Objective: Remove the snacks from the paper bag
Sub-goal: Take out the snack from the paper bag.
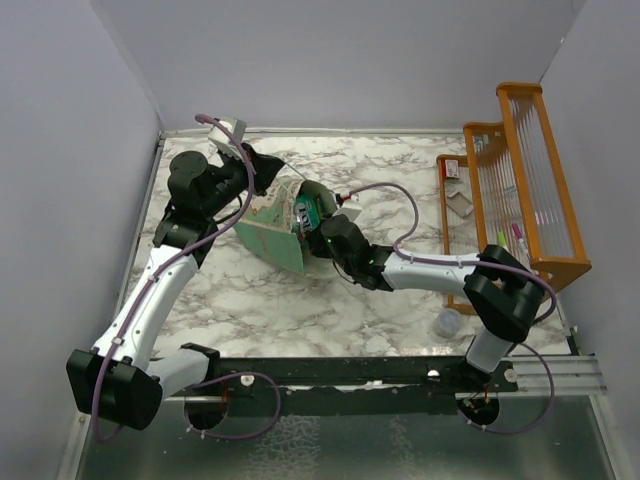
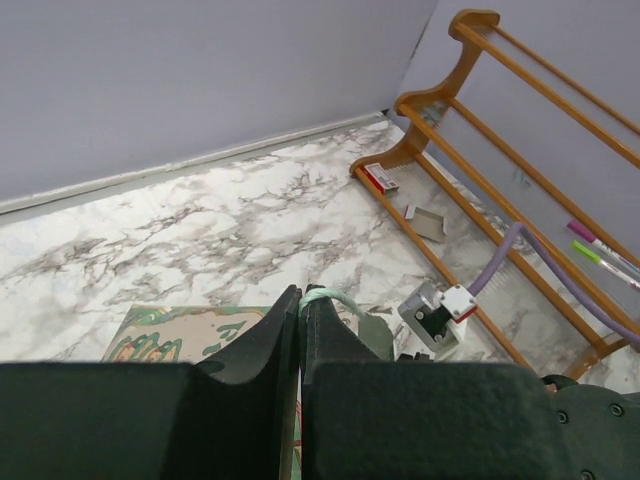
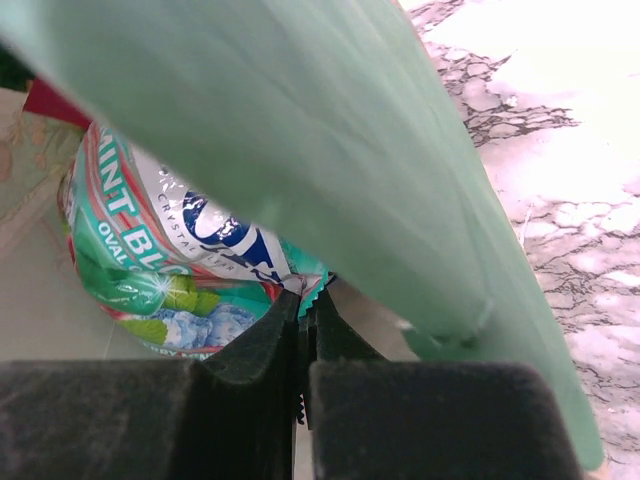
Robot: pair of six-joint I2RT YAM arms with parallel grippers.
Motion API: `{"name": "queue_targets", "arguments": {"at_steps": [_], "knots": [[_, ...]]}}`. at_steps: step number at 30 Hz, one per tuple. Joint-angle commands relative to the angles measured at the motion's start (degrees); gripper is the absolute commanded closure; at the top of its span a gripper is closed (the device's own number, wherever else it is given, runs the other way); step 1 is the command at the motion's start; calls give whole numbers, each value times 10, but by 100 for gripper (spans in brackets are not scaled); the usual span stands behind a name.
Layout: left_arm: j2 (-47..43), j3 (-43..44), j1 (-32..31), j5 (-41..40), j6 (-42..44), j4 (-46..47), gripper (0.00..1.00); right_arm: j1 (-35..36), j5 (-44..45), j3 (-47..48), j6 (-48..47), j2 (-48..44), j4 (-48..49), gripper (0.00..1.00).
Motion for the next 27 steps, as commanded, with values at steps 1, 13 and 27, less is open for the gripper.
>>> {"name": "queue_targets", "arguments": {"at_steps": [1,13,27], "knots": [[-18,1,0,-51,16,-6,100,0,-66,1,-70,-43,13,99],[-27,-12,0,-95,15,-2,100,0,-93,-15,-161,-192,-4,99],[-34,-16,2,-119,17,-3,100,-1,58,-40,-288,-366,-34,99]]}}
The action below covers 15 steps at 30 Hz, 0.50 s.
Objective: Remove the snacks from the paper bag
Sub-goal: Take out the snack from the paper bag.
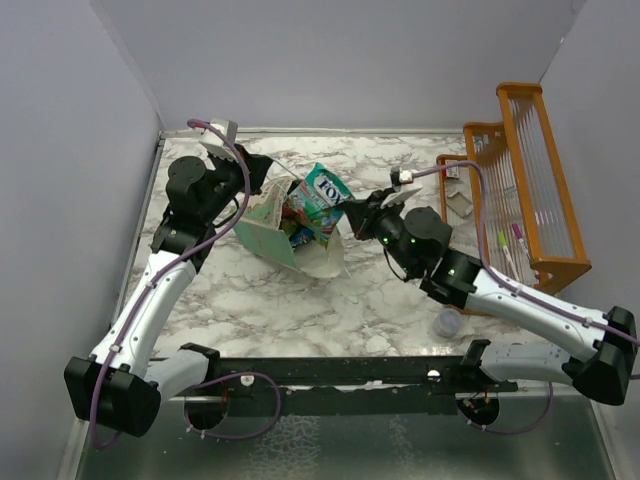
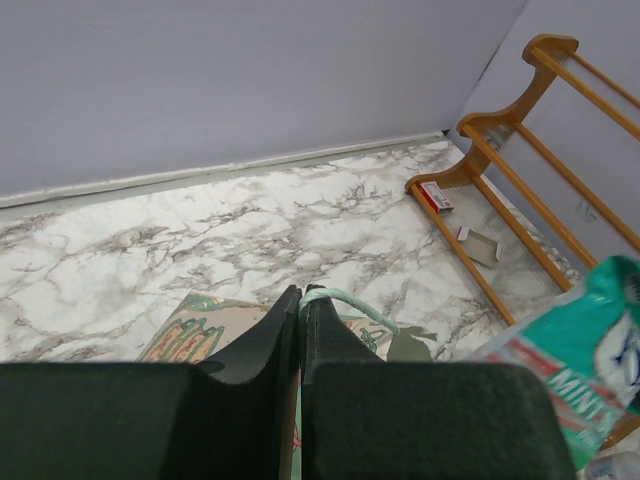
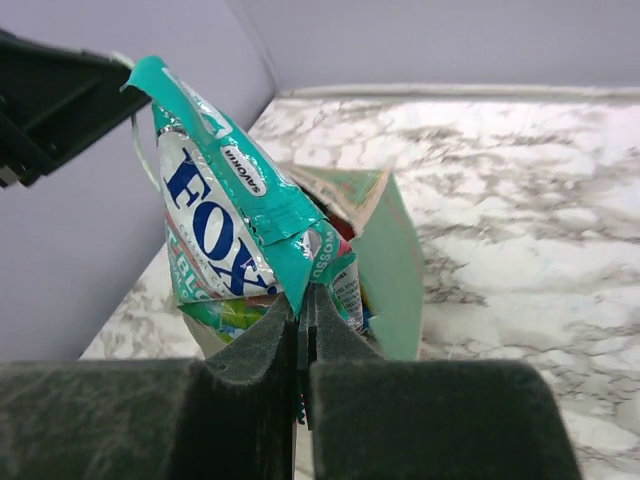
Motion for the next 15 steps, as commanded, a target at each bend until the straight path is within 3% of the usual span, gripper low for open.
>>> {"name": "queue_targets", "arguments": {"at_steps": [1,5,9,12,15], "knots": [[-12,0,2,-21,5,9,100,0,108,-18,-70,-65,23,99],[-11,1,2,-24,7,7,100,0,203,-39,-119,-109,44,99],[-11,0,2,-22,6,8,100,0,307,-71,-184,-131,130,93],[-13,-2,2,-22,5,10,100,-4,372,-85,-221,-124,181,98],[-13,-2,2,-21,4,11,100,-31,391,-83,-217,-104,170,98]]}}
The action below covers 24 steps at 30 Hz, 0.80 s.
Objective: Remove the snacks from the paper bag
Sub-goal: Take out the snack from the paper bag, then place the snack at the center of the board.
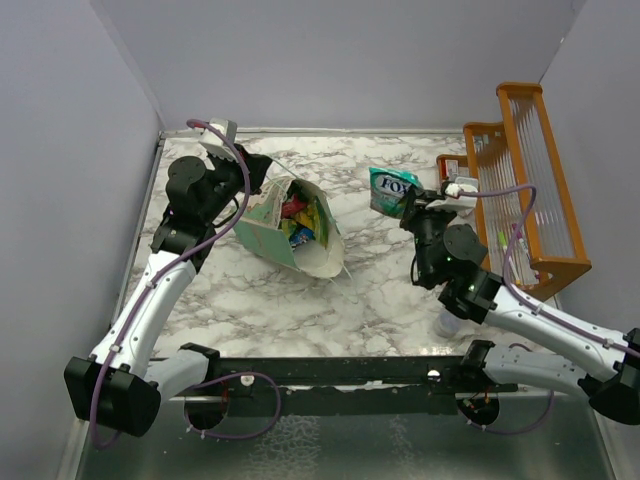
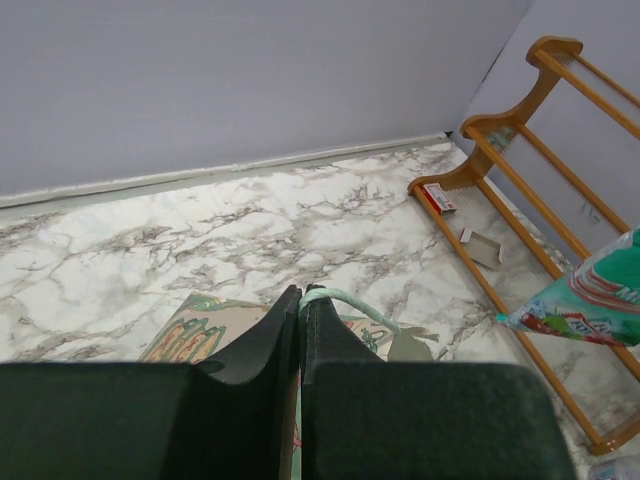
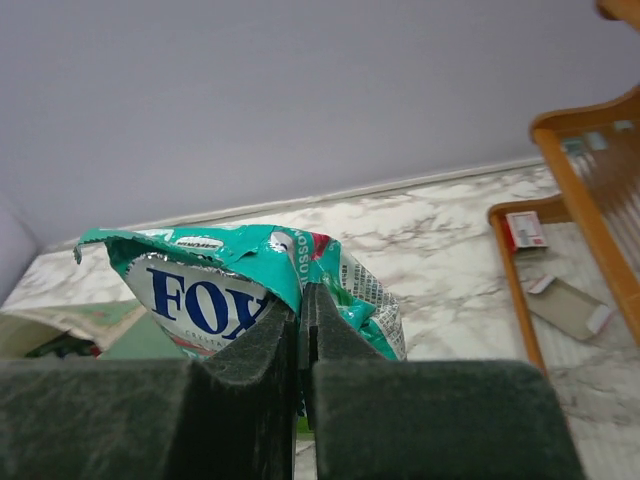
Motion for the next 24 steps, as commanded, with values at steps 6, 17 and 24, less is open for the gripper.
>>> {"name": "queue_targets", "arguments": {"at_steps": [6,17,24], "knots": [[-14,-3,2,-13,3,12,100,-147,-52,25,107,77,-55,98],[-15,-5,2,-15,7,13,100,-249,-320,151,270,295,-134,98],[-16,-5,-3,-17,9,11,100,-285,-309,256,277,454,-182,98]]}}
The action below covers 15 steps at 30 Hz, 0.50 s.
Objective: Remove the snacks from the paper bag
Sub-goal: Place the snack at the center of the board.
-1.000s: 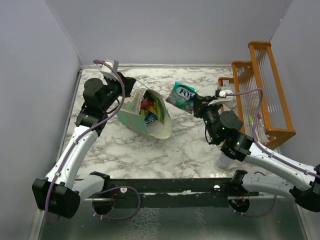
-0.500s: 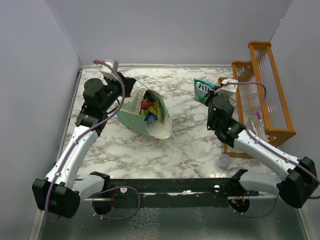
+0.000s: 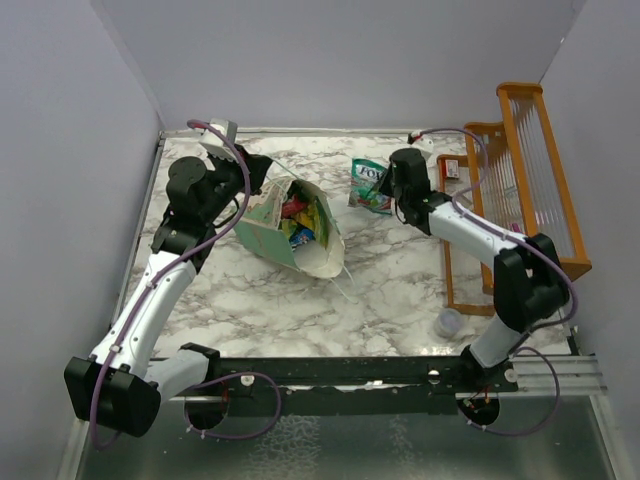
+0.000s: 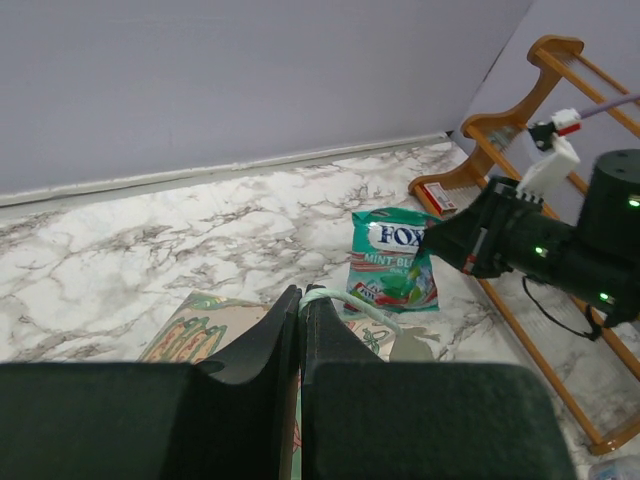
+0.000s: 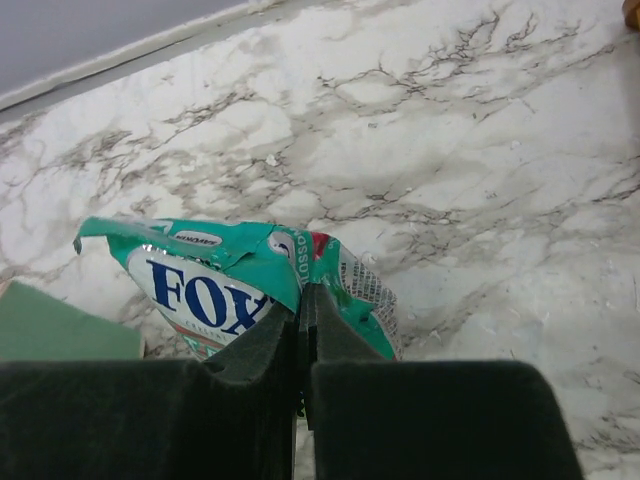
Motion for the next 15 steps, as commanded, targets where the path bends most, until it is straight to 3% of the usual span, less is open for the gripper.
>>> {"name": "queue_targets", "arguments": {"at_steps": [1,6,10,12,15], "knots": [[-15,-3,-4,-17,10,11,100,-14,2,87,17,98,-28,98],[-18,-2,-10,-24,16,7,100,-57,-4,132,-1,185,-23,98],[-17,-2,-16,-26,19,5,100,-82,0,199,-77,222,-42,96],[-17,0,-18,-26,20,5,100,-83,-6,236,-142,230,-64,89],[-16,2,-18,-25,19,2,100,-82,-27,264,-174,228,-99,64]]}}
